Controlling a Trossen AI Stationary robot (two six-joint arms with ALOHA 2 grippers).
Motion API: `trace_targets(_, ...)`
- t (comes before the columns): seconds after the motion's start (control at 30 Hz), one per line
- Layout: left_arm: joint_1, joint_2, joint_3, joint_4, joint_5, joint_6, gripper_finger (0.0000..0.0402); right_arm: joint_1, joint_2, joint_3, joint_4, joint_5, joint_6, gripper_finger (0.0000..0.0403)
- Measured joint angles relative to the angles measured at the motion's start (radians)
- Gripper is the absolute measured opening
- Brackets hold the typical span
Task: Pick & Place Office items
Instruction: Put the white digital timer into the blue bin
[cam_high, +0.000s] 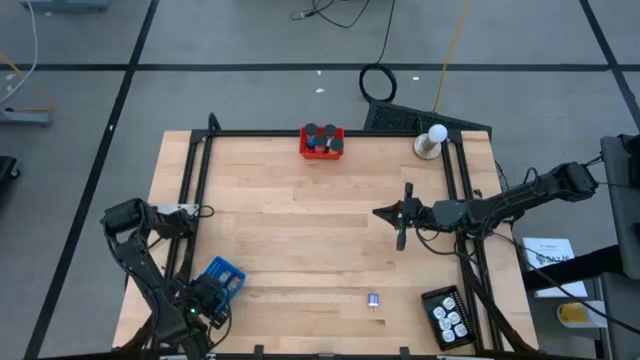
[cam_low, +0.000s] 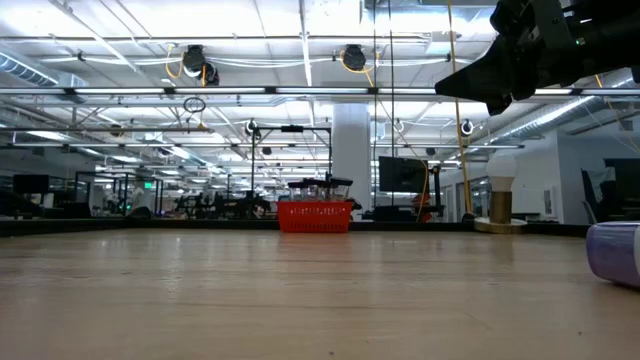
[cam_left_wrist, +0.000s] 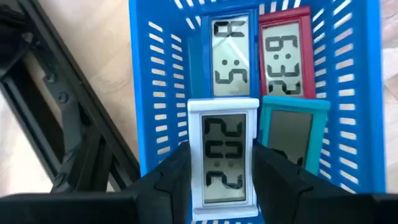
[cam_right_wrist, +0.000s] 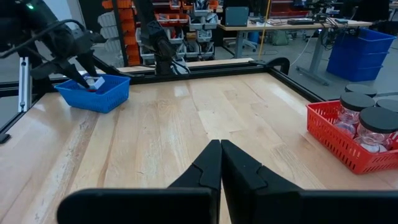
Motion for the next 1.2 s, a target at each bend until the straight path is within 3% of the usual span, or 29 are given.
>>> trace_targets(0.43,-0.002,-0.024,-0.089,0.087,0.029,-0.001,0.0143,0.0,0.0,0.0,0.0,0.0,0.0,0.0)
trace_targets(0.73,-0.001,-0.02,-0.057,0.061,0.058,0.037,0.0221,0.0,0.0,0.0,0.0,0.0,0.0,0.0)
trace_targets(0.87,-0.001,-0.02,-0.014,0.003,0.059,0.052,0.0238,0.0,0.0,0.0,0.0,0.0,0.0,0.0)
trace_targets(1.03,0.001,-0.021,0.055,-0.114,0.029,0.051,0.022,0.0,0.0,0.0,0.0,0.0,0.0,0.0)
trace_targets(1.2,0.031,-0.028,0.042,-0.122,-0.07,0.062,0.0163,0.0,0.0,0.0,0.0,0.0,0.0,0.0)
